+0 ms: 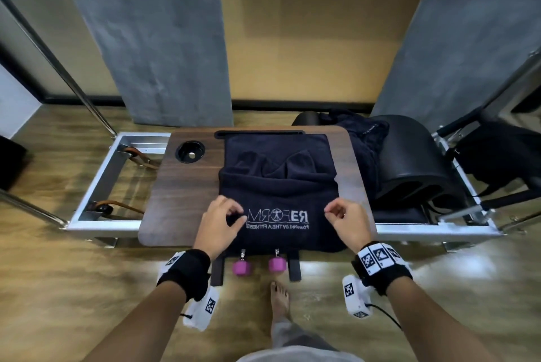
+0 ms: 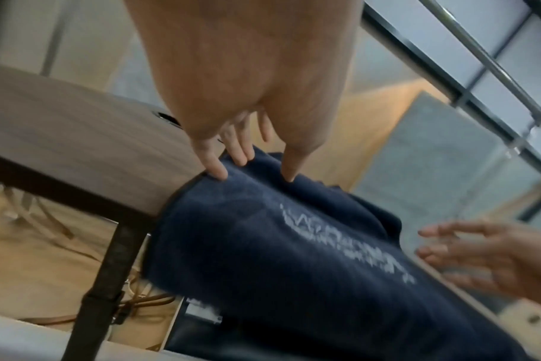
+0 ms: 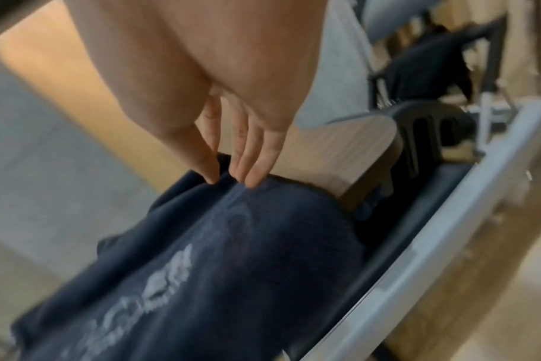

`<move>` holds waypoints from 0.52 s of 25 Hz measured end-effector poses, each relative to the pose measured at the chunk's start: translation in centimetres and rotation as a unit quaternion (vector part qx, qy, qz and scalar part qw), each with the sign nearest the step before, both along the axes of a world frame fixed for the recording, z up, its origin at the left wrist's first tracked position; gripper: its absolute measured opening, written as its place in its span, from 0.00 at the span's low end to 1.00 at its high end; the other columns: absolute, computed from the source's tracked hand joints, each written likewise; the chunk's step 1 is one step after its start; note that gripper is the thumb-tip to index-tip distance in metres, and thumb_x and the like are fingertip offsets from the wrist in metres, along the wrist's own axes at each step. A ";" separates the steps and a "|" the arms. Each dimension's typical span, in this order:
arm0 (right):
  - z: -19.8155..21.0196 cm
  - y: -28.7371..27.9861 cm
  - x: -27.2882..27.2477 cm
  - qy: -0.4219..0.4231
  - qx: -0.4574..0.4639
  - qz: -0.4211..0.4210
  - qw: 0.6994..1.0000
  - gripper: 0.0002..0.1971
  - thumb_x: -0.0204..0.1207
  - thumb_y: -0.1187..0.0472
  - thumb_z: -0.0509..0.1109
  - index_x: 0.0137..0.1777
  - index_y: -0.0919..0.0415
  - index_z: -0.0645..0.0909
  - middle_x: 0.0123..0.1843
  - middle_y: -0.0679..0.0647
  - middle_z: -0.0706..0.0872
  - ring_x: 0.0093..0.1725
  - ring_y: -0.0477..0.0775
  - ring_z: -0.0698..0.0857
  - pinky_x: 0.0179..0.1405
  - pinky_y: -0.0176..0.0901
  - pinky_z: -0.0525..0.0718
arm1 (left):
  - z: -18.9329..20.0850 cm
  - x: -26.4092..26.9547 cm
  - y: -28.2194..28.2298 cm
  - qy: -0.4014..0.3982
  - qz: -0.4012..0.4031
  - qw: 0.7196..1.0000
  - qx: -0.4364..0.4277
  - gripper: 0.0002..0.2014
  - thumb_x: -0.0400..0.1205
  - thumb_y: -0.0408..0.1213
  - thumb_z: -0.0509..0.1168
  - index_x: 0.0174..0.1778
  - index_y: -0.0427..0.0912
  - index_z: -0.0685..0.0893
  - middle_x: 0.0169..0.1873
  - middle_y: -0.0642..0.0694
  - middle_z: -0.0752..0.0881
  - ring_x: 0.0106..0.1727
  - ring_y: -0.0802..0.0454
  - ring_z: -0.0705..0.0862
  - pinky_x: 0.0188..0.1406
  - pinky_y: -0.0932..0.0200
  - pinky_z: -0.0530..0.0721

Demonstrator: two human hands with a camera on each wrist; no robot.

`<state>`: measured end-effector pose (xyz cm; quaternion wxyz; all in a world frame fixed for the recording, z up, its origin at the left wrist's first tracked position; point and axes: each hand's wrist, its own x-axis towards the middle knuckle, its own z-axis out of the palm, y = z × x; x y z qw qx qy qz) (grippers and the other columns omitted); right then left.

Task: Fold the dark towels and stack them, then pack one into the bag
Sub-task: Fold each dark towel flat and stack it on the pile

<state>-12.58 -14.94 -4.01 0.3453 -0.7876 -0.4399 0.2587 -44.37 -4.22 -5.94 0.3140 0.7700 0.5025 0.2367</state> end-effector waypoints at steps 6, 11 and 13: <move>-1.3 -1.8 -0.8 -0.043 -0.012 0.102 0.994 0.27 0.75 0.61 0.82 0.72 0.48 0.77 0.77 0.47 0.80 0.75 0.49 0.79 0.78 0.47 0.76 | -0.4 -1.4 -2.2 0.145 -0.096 0.985 0.022 0.42 0.66 0.72 0.78 0.73 0.59 0.75 0.77 0.65 0.73 0.78 0.63 0.71 0.79 0.50 0.70; -2.0 -3.0 -0.4 -0.069 -0.094 0.195 0.974 0.37 0.63 0.48 0.90 0.62 0.46 0.67 0.93 0.43 0.53 0.91 0.47 0.54 0.86 0.55 0.67 | -0.6 -2.8 -1.9 0.160 -0.130 0.979 0.008 0.26 0.73 0.44 0.84 0.57 0.55 0.75 0.89 0.58 0.66 0.89 0.56 0.66 0.88 0.52 0.60; -2.2 -3.3 -0.2 -0.101 -0.110 0.227 0.962 0.40 0.61 0.48 0.91 0.64 0.47 0.67 0.93 0.43 0.46 0.92 0.47 0.45 0.87 0.53 0.63 | -0.5 -3.1 -1.8 0.110 -0.136 0.984 -0.020 0.17 0.77 0.37 0.82 0.53 0.51 0.80 0.88 0.55 0.68 0.90 0.56 0.64 0.89 0.50 0.59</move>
